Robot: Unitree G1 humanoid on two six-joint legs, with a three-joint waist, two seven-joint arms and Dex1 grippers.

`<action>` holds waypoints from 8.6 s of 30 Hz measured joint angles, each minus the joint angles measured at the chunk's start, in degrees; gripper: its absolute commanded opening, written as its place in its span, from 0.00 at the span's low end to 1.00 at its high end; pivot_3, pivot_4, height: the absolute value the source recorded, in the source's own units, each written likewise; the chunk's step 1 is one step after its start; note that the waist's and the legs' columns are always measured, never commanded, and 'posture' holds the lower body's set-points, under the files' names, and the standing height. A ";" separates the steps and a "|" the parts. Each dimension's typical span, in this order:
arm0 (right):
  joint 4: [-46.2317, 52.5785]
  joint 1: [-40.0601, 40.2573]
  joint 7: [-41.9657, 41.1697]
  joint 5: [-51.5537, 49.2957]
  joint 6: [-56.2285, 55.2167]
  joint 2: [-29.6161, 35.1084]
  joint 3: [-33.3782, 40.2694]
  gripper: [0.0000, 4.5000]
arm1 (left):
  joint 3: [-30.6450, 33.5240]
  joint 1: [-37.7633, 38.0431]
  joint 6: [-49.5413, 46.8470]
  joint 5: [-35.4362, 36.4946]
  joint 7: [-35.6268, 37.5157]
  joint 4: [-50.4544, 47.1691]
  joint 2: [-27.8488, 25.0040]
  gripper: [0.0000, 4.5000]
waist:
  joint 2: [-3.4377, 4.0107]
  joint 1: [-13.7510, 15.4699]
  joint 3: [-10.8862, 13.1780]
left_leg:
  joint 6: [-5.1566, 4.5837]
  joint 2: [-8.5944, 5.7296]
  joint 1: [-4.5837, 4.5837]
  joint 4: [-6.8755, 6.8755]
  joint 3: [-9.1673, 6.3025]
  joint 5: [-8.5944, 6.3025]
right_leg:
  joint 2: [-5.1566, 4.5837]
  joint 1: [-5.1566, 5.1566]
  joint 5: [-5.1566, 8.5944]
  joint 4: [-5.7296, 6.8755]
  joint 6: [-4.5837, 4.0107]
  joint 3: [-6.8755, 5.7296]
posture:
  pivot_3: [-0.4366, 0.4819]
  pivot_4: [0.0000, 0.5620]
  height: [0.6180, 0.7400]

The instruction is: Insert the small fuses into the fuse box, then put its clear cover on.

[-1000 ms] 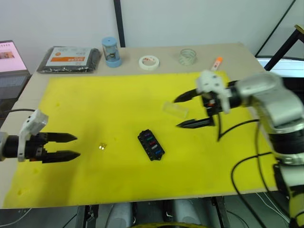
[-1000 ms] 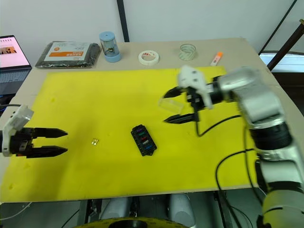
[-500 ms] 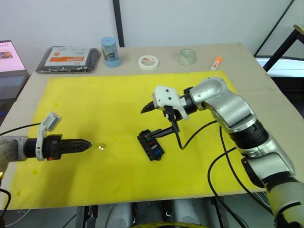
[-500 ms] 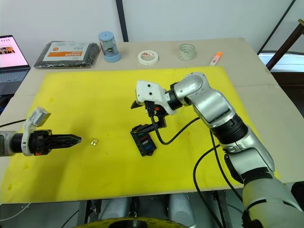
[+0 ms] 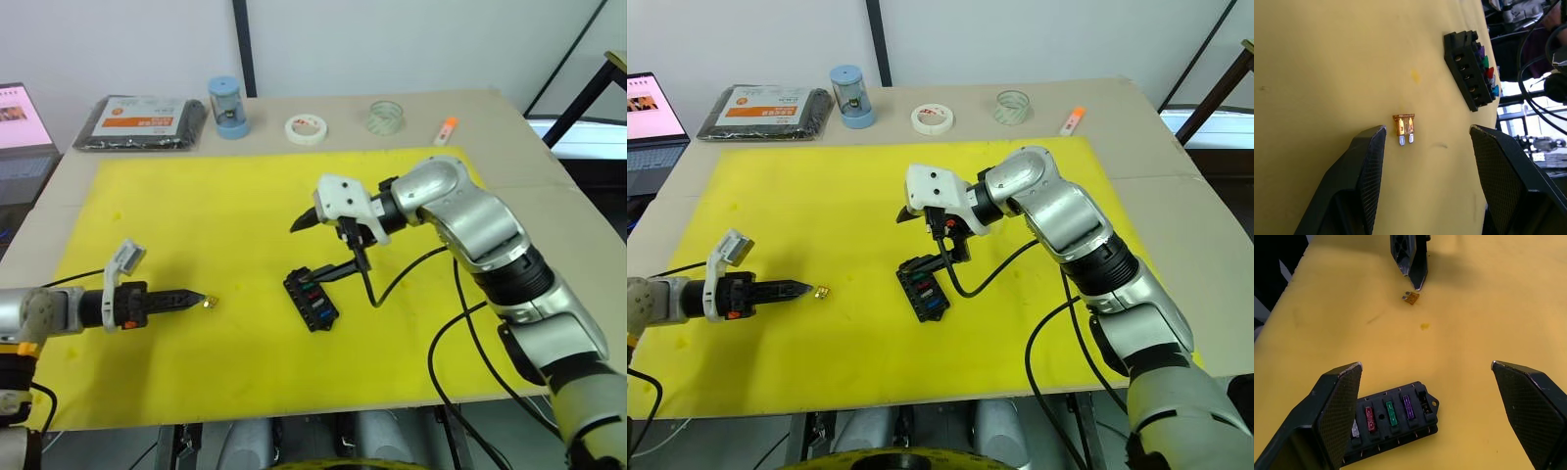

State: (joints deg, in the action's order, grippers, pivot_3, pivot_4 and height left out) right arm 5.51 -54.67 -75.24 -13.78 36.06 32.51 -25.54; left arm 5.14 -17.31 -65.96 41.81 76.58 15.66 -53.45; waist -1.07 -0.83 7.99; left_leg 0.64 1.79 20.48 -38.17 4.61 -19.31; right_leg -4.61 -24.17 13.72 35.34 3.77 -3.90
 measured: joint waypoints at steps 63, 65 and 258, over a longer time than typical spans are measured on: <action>0.43 -0.01 -0.55 3.50 -2.74 0.16 -0.48 1.00 | -3.85 -0.72 4.10 -4.19 2.07 2.08 2.69 0.00 | 0.01 -0.08 -0.01 | -0.01 0.01 -0.10 -0.01 -0.03 0.00 | -0.03 0.11 0.00 0.00 0.00 0.00 | 0.48 0.27 1.00; 0.43 -0.01 -0.56 3.49 -2.74 0.15 -0.48 1.00 | -3.64 -0.36 4.22 -4.14 2.06 1.80 2.63 0.00 | 0.01 -0.11 -0.01 | -0.01 0.01 -0.10 -0.01 -0.03 0.00 | -0.03 0.11 0.00 0.00 0.00 0.00 | 0.48 0.27 1.00; -26.06 -6.58 -10.20 17.53 -18.83 -8.82 -9.68 0.00 | -11.15 5.55 33.80 -17.43 -20.41 -36.76 10.27 0.99 | 0.01 0.05 0.02 | 0.01 0.05 -0.07 0.03 -0.11 0.01 | -0.03 0.18 -0.01 -0.14 0.01 -0.04 | 0.48 0.27 1.00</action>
State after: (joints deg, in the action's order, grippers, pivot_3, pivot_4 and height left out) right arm -20.55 -61.24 -85.44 3.75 17.23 23.69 -35.22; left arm -6.01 -11.76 -32.16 24.38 56.16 -21.11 -43.18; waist -1.06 -0.78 8.00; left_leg 0.65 1.83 20.41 -38.14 4.50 -19.30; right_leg -4.64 -23.99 13.70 35.20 3.78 -3.94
